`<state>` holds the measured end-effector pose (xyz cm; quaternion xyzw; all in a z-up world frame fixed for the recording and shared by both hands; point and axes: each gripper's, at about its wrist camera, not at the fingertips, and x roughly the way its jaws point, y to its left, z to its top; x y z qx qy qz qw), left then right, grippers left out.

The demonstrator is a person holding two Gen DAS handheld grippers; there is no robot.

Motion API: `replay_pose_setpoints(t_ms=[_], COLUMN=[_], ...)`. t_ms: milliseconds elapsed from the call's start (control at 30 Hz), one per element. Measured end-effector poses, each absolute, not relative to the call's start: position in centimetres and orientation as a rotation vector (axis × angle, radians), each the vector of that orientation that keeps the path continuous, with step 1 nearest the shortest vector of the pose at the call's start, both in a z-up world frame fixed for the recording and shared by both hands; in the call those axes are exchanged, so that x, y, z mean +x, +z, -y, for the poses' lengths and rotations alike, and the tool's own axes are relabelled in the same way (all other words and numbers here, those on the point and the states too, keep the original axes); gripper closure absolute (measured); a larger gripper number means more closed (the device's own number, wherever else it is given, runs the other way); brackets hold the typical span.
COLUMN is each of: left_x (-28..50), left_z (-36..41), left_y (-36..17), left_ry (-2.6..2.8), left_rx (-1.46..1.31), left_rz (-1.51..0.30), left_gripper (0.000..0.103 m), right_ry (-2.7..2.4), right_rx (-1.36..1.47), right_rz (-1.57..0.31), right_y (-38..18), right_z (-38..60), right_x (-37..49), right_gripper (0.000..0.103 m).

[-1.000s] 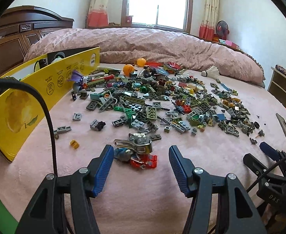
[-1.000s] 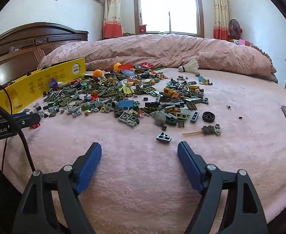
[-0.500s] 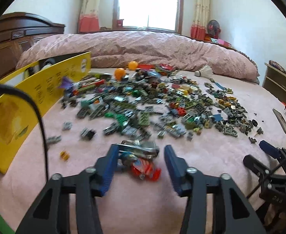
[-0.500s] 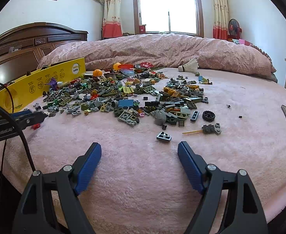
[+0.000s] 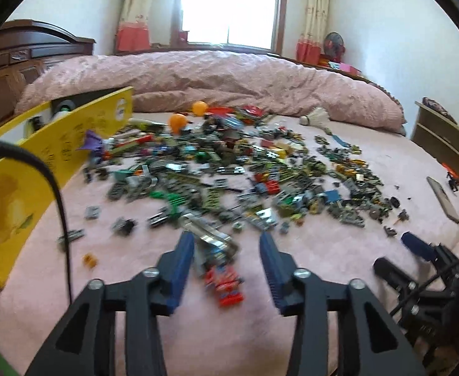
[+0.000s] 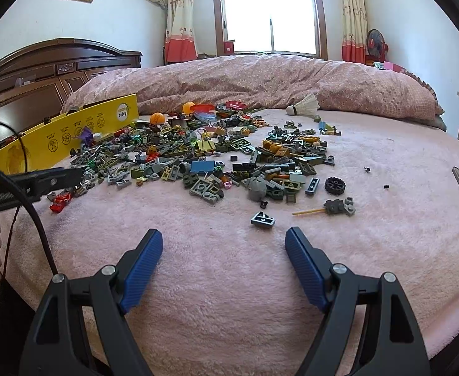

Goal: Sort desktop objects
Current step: 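Bring both tools back over the pile toward the red minifigure, then grasp the red minifigure with the left tool while the right tool grasps a grey brick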

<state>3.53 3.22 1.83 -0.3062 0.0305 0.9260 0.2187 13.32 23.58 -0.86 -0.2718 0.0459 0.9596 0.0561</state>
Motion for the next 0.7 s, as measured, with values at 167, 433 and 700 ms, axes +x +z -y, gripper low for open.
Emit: replay_pose_setpoints(t_ms=[167, 433, 700], left_x=[3.6, 4.1, 4.4], left_z=[-2.6, -4.2, -6.4], left_y=[0.6, 0.0, -0.3], left_ry=[2.565, 2.523, 2.443], left_rx=[-0.904, -0.892, -0.888], left_rz=[-0.083, -0.122, -0.124], left_gripper=[0.053, 0.053, 0.058], right_ry=[2.911, 2.911, 2.921], right_rx=[-0.828, -0.821, -0.807], right_rz=[-0.133, -0.139, -0.167], right_y=[-0.9, -0.9, -1.0], right_z=[-23.6, -23.5, -23.8], right_x=[13.4, 13.4, 13.3], right_gripper=[0.021, 0.021, 0.020])
